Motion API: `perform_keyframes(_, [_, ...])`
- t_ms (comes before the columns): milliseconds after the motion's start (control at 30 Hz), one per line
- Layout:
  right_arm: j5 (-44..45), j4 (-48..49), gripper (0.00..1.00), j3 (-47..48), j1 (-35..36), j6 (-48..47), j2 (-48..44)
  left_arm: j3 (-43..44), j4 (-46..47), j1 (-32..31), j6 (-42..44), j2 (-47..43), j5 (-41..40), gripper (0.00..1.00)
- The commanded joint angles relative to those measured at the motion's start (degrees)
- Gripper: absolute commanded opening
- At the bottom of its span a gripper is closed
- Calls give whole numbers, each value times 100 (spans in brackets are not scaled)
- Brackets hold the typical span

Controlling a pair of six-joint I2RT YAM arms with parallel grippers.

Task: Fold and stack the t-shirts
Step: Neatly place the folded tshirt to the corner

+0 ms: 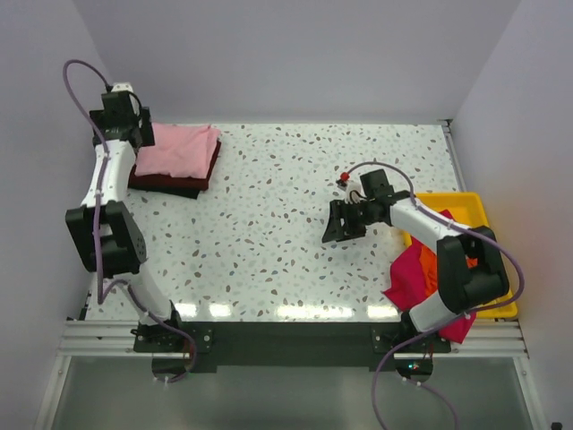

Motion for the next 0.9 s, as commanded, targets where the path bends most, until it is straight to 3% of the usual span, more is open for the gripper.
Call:
perform_keyframes(0, [64, -206, 60, 279, -14, -177, -347, -607, 304, -347, -590, -1155, -386, 100])
perform_keyframes(167, [310, -338, 64, 446, -14, -221, -601, -1670, 217, -1680, -765, -2007, -983, 100])
perform_keyframes(433, [749, -216, 68, 491, -57, -239, -962, -3216, 339, -3352, -1907, -3282, -212, 100])
perform_keyframes(567, [1039, 31, 70, 403, -101, -81, -1243, -3851, 611, -4712, -2679, -3766, -385, 100])
perform_keyframes(667, [1216, 233, 72, 324, -136, 95, -1498, -4080, 664, -5224, -3102, -3863, -448, 100])
perform_keyframes(867, [1277, 295, 73, 350, -145, 280, -1779, -4125, 744, -5516, -3200, -4048, -614, 100])
